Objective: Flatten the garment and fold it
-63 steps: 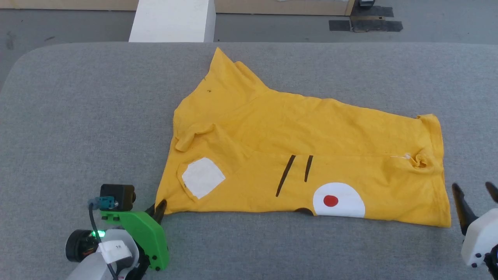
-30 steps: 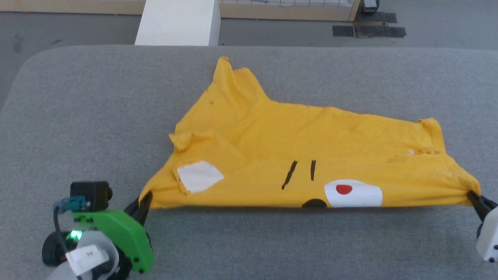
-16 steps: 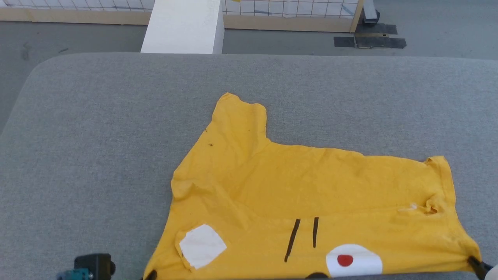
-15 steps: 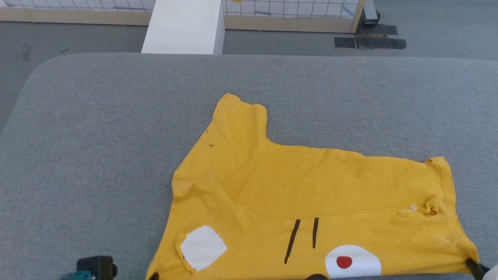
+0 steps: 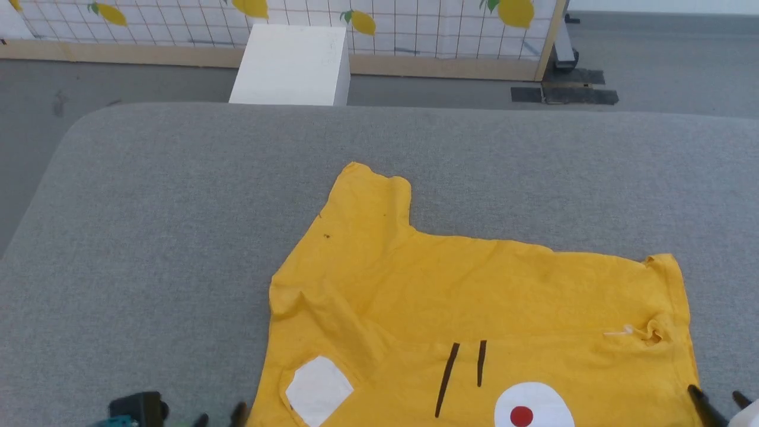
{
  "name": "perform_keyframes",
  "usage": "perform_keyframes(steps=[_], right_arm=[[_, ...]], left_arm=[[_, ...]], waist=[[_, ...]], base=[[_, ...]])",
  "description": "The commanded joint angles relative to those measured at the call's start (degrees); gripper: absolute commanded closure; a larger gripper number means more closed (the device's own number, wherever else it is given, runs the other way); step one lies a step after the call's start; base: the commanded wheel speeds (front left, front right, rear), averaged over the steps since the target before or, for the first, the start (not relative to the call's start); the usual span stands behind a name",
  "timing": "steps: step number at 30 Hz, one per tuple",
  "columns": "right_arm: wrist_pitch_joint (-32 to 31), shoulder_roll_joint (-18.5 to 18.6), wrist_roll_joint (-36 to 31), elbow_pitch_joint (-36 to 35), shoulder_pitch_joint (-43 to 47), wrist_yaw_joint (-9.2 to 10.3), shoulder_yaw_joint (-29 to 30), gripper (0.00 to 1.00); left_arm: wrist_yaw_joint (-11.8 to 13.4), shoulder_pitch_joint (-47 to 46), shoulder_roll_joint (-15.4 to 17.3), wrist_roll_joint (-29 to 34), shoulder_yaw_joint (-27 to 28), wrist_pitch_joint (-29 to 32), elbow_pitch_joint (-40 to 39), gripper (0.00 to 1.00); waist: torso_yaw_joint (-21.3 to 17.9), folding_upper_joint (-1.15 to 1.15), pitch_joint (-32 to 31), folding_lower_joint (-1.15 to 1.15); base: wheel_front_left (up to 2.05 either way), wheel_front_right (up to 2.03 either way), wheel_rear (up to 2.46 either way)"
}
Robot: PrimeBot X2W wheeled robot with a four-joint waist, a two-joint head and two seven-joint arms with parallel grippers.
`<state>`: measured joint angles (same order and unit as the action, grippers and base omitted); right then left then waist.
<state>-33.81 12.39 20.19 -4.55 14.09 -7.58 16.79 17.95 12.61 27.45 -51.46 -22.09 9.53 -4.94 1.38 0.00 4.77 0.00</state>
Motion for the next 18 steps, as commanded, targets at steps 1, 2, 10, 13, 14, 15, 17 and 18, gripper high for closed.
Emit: perform_keyframes(steps=[1,2,10,13,14,15,17,18], right_arm=[[1.15,0.34,0.04,-1.14,-1.07,0.09,0.87,0.00],[2.15,0.39,-0.28,-2.22,-1.37,0.09,1.58,0.00],[7.23,-2.97,-4.00,-11.26,-3.17,0.09,3.76,0.00],[7.62,-3.73,-4.21,-13.36,-4.22,0.09,2.91,0.00],[7.66,-3.78,-4.16,-14.01,-4.78,0.09,2.51,0.00],[7.70,-3.82,-4.09,-14.55,-5.30,0.09,2.34,0.00],[7.81,-3.65,-3.96,-15.59,-6.55,0.09,2.02,0.00],[7.87,-3.44,-3.83,-16.10,-7.35,0.09,1.73,0.00]], left_arm=[[0.15,-0.98,0.84,0.69,1.42,-1.57,-1.12,0.00],[0.50,-1.21,1.50,1.50,2.50,-2.98,-2.34,0.00],[2.19,-14.10,8.01,11.87,6.03,-6.65,-14.56,0.00],[0.32,-24.39,9.97,15.83,3.72,-3.23,-15.31,0.00],[-0.71,-28.93,10.26,16.88,2.70,-1.48,-14.74,0.00],[-2.00,-32.66,10.71,17.69,1.70,0.18,-13.87,0.00],[-4.82,-41.44,10.32,18.89,-0.33,3.32,-10.99,0.00],[-6.64,-46.12,9.99,19.59,-1.77,5.21,-9.06,0.00]], waist=[[-0.14,0.00,-0.59,0.00],[-0.20,0.00,-0.69,0.00],[-0.26,0.00,3.13,0.00],[-0.64,0.00,6.32,0.00],[-0.84,0.00,7.70,0.00],[-1.00,0.00,9.00,0.00],[-1.30,0.00,11.66,0.00],[-1.66,0.00,13.23,0.00]], base=[[0.00,0.00,0.00],[0.00,0.00,0.00],[0.00,0.00,0.00],[0.00,0.00,0.00],[0.00,0.00,0.00],[0.00,0.00,0.00],[0.00,0.00,0.00],[0.00,0.00,0.00]])
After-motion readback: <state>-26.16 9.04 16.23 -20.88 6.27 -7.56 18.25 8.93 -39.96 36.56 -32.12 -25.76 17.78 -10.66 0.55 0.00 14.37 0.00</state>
